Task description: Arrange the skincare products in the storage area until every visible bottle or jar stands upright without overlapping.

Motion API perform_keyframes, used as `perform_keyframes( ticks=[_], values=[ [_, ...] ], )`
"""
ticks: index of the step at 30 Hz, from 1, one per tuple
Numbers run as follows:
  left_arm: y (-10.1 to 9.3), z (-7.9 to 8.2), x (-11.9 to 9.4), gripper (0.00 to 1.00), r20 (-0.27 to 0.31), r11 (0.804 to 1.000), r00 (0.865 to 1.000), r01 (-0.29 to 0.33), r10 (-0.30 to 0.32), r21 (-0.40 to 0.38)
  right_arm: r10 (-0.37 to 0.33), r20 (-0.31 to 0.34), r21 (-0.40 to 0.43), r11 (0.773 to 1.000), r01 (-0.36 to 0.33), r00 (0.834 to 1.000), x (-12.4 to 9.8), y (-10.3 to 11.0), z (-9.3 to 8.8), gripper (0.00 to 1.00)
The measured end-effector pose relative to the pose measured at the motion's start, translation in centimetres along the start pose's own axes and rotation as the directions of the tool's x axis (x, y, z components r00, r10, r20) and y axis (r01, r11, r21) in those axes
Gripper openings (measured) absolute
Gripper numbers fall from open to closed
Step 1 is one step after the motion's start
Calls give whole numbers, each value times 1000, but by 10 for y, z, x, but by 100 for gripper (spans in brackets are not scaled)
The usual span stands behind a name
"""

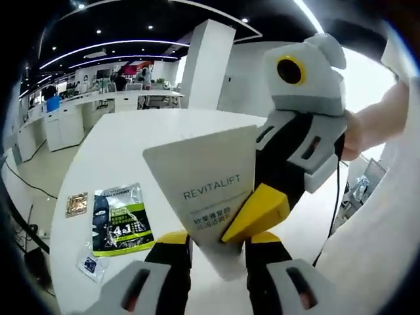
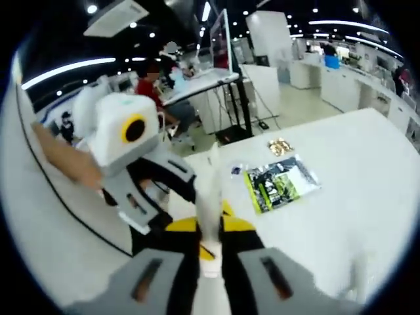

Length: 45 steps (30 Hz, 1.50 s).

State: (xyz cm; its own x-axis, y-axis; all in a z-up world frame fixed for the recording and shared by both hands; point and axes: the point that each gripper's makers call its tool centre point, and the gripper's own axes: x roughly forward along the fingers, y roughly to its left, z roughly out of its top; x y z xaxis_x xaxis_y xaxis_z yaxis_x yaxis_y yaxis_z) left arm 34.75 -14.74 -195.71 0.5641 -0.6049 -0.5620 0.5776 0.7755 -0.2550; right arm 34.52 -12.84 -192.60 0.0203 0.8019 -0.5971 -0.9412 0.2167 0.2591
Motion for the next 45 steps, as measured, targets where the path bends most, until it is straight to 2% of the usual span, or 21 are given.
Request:
perform_keyframes(
  ticks=[3,6,11,18,24,30,35,39,45],
  values=[
    [-8,2,9,35,-8,1000,1000,17,-16,23,-38,6,19,999,38,999,-12,-6,-10,7],
    [-14,4,14,38,-3,999,999,32,-32,13,-75,21,46,996,74,997,-22,-12,-17,7],
    [-28,5,24,39,-13,997,997,72,-71,31,-123,30,75,990,120,992,-37,-17,-28,7],
    [-41,5,34,41,-28,992,993,118,-117,42,-181,34,86,980,178,983,-48,-20,-38,7],
    [-45,4,38,42,-56,987,989,138,-133,83,-198,24,67,978,196,980,-49,-22,-44,7],
    [-36,2,34,43,-43,992,992,122,-120,46,-188,8,23,982,187,982,-42,-23,-41,7],
    [-28,2,30,43,-28,996,996,89,-88,21,-186,1,-57,981,185,983,-36,-26,-34,7],
    [-25,2,30,43,-28,997,997,77,-76,19,-177,-10,-128,976,175,984,-33,-24,-33,8],
    [-23,3,28,43,-27,998,998,61,-60,20,-154,-9,-165,975,150,988,-31,-22,-33,9]
  ],
)
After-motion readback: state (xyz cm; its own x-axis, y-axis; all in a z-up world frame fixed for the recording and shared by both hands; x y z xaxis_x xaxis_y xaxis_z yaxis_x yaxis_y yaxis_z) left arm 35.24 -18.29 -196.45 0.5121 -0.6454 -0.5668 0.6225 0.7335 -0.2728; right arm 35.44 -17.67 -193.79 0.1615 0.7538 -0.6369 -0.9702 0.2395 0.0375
